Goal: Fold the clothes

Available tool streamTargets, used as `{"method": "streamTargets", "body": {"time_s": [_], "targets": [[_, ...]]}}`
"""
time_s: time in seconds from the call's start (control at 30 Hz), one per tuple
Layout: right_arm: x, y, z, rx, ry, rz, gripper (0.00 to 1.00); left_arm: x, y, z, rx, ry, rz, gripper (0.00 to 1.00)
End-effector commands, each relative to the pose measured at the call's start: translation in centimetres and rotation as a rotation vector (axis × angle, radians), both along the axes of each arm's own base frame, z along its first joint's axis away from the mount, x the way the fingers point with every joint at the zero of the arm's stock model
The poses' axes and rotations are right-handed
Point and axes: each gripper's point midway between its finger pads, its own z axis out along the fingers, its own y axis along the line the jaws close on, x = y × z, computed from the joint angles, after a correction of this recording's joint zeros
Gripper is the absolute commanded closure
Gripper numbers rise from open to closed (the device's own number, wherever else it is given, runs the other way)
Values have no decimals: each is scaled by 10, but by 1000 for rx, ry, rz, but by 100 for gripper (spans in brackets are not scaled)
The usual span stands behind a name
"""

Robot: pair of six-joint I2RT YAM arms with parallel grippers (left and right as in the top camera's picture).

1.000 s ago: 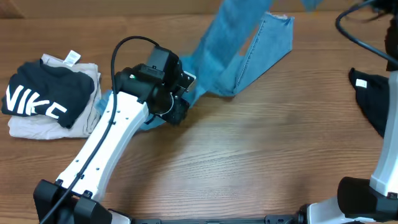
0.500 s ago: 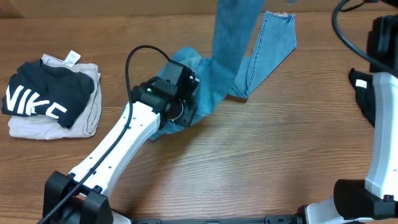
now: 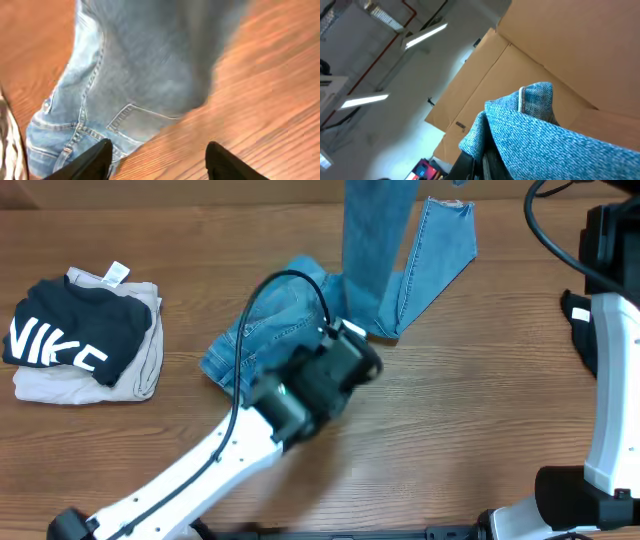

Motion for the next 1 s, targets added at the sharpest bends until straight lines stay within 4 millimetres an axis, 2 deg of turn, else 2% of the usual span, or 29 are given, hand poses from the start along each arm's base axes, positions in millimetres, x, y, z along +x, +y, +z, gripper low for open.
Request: {"method": "streamTargets", "body": {"time_s": [0.0, 0.07, 0.13, 0.27, 0.37, 0.47, 0.53, 0.6, 0.63, 0.73, 0.83, 0.9, 0.97], "targets": [[-1, 1, 15, 56, 10, -22, 96, -5, 9, -27, 6, -71, 209, 25], [-3, 7, 15, 70, 32, -4, 96, -5, 9, -47, 13, -61, 240, 23], [-6, 14, 18, 79, 24, 8, 96, -2, 7, -58, 21, -62, 256, 22], [-15, 25, 22, 83, -3, 41, 96, 14, 15, -63, 61, -134, 334, 18], [-16, 26, 23, 92, 16, 50, 96, 22, 24, -71, 86, -135, 371, 20], [-17, 27, 22, 87, 15, 56, 96, 32, 40, -83, 123, -114, 422, 33], [-17, 27, 22, 85, 15, 59, 96, 38, 52, -87, 142, -103, 451, 53], [-17, 26, 21, 82, 15, 58, 96, 44, 68, -88, 168, -86, 471, 82], [-17, 26, 21, 79, 12, 59, 96, 45, 73, -87, 183, -82, 470, 96], [-14, 23, 17, 45, -40, 33, 96, 42, 90, -76, 226, -57, 464, 96], [-2, 14, 5, 11, -22, -15, 96, 35, 97, -47, 222, -69, 415, 96], [10, 6, -10, -29, 9, -57, 96, 27, 102, -24, 201, -88, 376, 96], [23, -4, -34, -85, 68, -102, 96, 17, 113, 2, 151, -121, 378, 96]]}}
